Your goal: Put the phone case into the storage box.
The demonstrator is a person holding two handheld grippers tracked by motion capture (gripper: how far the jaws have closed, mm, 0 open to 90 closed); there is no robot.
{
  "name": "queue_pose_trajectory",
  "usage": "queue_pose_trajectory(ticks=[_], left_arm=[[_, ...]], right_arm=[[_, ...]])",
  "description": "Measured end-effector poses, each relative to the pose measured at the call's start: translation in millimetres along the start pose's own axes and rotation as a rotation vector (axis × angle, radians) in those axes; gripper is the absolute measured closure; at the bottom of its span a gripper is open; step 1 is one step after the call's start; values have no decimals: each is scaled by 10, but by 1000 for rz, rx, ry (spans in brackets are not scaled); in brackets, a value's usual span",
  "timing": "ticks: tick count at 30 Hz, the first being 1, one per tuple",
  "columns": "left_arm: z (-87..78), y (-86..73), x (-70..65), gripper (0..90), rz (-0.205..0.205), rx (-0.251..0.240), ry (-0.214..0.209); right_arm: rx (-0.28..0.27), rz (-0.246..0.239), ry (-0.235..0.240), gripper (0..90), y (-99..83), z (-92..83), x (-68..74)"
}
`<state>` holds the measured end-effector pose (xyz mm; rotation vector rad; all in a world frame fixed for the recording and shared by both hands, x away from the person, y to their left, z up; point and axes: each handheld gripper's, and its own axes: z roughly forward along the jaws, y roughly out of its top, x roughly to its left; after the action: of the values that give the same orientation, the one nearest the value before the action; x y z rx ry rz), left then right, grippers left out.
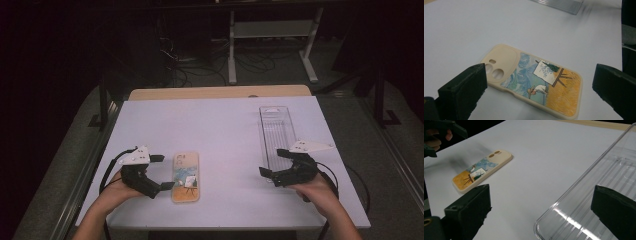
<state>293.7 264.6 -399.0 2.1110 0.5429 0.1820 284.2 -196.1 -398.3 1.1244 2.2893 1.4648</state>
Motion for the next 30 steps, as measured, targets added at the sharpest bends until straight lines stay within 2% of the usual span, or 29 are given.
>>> queue_pose_trajectory(ticks=[2,16,17,18,19,30], left_arm=[[-2,-3,-2,0,-13,-3,2],[9,44,8,0,-15,-8,2],[12,52,2,0,-25,-14,1],[8,67,13,0,-11,-11,-2],[21,77,2,0,-25,-25,-7],[110,149,-14,0,-10,-11,-21]], right_arm=[[1,6,0,21,0,-2,-4],[5,4,-1,25,3,10,-5],[7,4,-1,25,2,9,-5],[7,5,-1,25,2,8,-5],[6,4,-1,25,1,8,-6],[4,14,-6,25,-2,4,-8]])
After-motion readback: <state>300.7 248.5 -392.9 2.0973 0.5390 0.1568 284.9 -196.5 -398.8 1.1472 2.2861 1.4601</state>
